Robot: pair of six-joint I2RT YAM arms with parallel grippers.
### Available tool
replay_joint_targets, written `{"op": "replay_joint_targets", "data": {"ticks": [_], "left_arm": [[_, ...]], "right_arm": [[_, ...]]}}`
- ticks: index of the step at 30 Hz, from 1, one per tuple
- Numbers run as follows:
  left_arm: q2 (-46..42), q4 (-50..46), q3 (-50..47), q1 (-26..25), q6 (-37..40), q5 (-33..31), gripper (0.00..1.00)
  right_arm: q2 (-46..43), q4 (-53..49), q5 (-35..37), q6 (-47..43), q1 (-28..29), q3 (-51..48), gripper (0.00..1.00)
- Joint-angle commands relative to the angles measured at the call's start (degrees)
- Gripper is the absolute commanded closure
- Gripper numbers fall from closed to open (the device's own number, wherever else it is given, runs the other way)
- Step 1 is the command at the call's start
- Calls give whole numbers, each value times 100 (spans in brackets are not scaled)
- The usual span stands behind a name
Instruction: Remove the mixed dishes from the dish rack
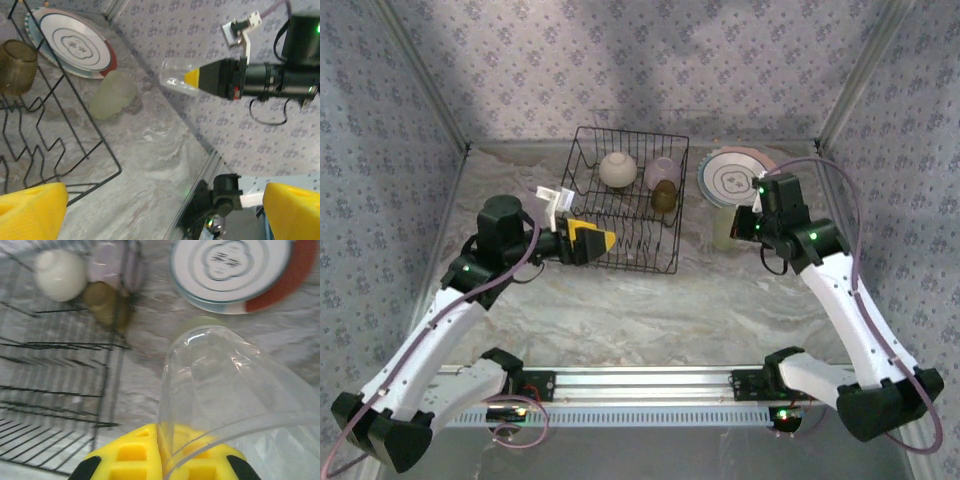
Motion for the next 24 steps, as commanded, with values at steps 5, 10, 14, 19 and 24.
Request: {"op": "replay_joint_targets", "data": {"ticks": [5,10,14,19,24], "left_arm": [[-527,-872,-20,-83,772,-104,1],[-972,-994,-263,-83,834,-443,1],[-1295,-997,-513,-86,819,-744,1],[-1440,-938,-570,-84,821,-772,1],[-1384,-934,-612,-69,793,-729,1]], "right_arm": [[819,-900,516,-425,-772,621,100],[1668,-1060,737,-635,-1045,954,100],[2355,-1210,678,-772,-1242,1199,100],[2990,-1281,395,-843,-1383,1373,100],[3468,-1338,344,-904,-1401,1645,100]]}}
